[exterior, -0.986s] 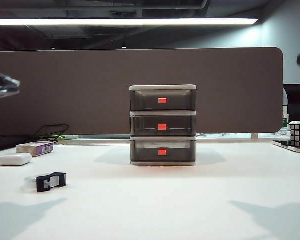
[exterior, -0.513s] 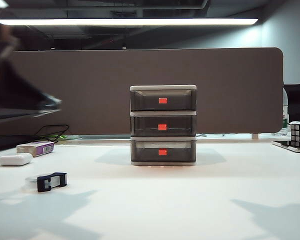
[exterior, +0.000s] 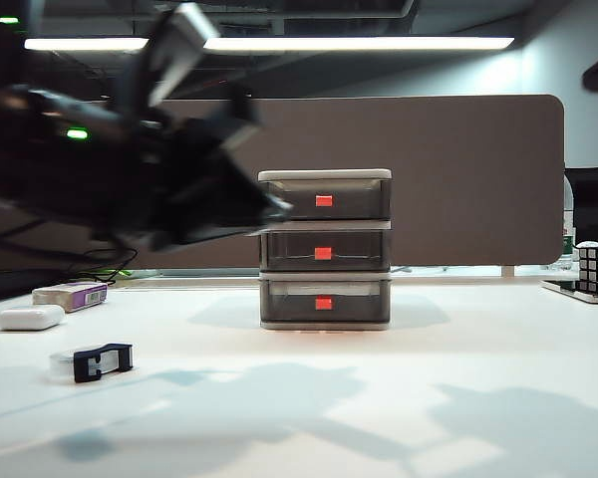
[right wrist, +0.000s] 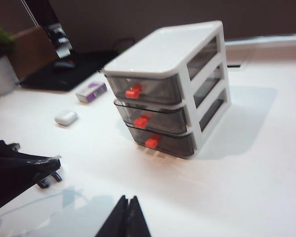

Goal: Open the second layer of the drawer on the table, pick up the transparent tape on the table and put it in, and finally close the drawer.

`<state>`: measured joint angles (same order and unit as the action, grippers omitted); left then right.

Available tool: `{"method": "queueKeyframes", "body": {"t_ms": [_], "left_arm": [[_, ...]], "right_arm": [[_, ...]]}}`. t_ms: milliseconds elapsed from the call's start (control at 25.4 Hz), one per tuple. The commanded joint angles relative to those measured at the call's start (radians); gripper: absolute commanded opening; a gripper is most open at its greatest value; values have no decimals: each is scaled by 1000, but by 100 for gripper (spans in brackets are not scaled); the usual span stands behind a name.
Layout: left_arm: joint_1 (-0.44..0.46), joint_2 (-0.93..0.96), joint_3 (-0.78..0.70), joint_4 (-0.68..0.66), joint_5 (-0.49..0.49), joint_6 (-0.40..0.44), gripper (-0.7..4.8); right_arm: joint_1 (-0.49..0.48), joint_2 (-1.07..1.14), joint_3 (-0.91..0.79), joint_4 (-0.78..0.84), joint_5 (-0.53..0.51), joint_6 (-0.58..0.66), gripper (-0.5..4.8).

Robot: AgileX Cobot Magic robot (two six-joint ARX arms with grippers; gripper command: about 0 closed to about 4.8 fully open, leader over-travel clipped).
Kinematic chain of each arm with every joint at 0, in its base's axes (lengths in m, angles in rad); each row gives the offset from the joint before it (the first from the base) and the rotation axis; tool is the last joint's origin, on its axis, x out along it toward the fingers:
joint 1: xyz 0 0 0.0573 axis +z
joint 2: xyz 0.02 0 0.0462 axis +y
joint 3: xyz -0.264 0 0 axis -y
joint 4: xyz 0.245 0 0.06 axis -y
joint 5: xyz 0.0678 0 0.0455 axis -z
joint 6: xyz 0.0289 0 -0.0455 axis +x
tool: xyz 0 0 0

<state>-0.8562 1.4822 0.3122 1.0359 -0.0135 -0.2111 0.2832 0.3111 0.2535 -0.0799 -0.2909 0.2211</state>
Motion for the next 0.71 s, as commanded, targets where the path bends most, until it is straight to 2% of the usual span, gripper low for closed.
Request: {"method": "queueKeyframes", "body": {"t_ms": [39, 118, 158, 237, 315, 434, 552, 670, 710], "left_arm": [[-69, 47, 54, 20, -121, 77, -1], [-110, 87, 97, 20, -175, 100, -1], [-117, 105, 119, 20, -157, 107, 0], [-116, 111, 135, 19, -100, 108, 13], [-114, 111, 149, 21, -41, 108, 54], [-114, 110, 160, 43, -34, 107, 58], [-114, 111, 160, 60, -33, 106, 57], [-114, 117, 161, 34, -82, 107, 57], [-115, 135, 162, 24, -183, 107, 57]], "right_arm": [[0, 122, 24, 142, -64, -34, -5], [-5, 244, 25, 288, -124, -39, -5], [-7, 330, 28, 360, -163, -39, -5], [-7, 423, 40, 407, -190, -48, -4], [-10, 535, 64, 457, -239, -79, -5], [-28, 710, 133, 533, -345, -91, -5], [-40, 827, 212, 557, -385, -101, -5], [-41, 882, 268, 557, -415, -123, -5], [-43, 910, 302, 557, -415, -134, -5]]}}
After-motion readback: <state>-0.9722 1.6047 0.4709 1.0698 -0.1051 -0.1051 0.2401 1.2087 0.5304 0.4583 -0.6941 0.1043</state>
